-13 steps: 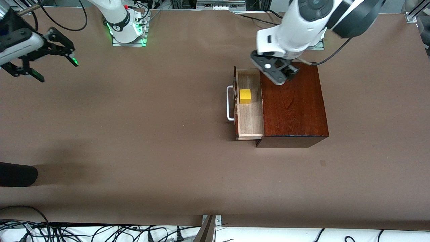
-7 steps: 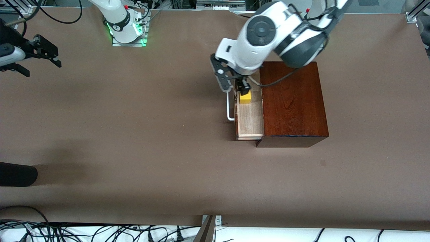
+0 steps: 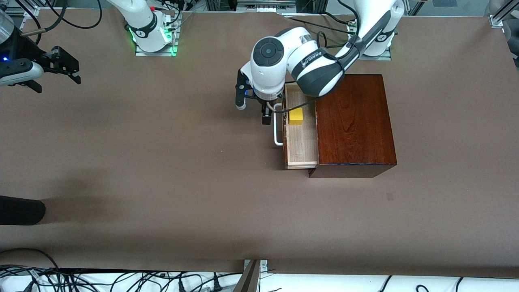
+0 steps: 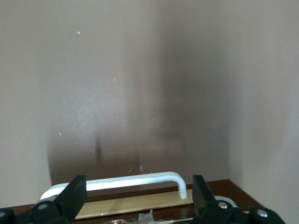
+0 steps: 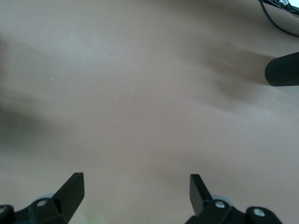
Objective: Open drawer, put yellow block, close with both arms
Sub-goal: 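Push the drawer front shut with the left gripper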
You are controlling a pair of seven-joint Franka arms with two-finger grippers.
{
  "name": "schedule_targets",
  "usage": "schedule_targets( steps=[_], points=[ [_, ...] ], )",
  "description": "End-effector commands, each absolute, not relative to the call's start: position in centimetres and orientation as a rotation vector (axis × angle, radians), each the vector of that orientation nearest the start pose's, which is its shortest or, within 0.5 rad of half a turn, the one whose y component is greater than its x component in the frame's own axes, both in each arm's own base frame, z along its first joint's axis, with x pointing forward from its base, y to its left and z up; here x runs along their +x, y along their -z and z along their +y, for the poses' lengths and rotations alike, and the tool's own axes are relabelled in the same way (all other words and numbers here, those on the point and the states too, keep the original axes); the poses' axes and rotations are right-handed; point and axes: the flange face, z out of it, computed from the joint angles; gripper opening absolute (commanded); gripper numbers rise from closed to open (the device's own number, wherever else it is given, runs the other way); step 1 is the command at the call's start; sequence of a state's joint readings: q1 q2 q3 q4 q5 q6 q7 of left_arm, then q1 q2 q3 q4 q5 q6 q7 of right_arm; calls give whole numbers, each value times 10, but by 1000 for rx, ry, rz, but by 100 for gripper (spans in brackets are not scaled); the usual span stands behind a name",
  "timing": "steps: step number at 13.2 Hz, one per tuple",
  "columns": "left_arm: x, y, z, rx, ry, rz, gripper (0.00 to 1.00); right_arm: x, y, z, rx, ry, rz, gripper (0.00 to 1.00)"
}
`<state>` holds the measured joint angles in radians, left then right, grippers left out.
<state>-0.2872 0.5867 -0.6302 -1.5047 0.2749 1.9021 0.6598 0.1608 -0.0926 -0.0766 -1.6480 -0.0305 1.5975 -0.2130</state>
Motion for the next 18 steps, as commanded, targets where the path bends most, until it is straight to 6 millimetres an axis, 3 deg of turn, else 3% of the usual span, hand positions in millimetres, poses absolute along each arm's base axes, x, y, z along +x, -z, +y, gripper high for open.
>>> schedule_targets(
  steps=[1,4,7,12,16,18],
  points=[
    [504,-357,-468,-2159,-152,2315,100,525,-651,41,-3142,114,-432,100],
    [514,-349,-452,-2179,-180,2291,100,526,-654,40,-3152,107,-418,100],
    [515,-336,-436,-2177,-265,2267,100,535,-640,38,-3143,71,-393,100],
    [512,-331,-430,-2159,-343,2257,100,536,-638,39,-3120,62,-407,100],
    [504,-337,-450,-2181,-272,2276,100,534,-634,39,-3130,11,-406,100],
    [501,-329,-460,-2180,-230,2300,100,535,-633,35,-3122,9,-378,100]
  ],
)
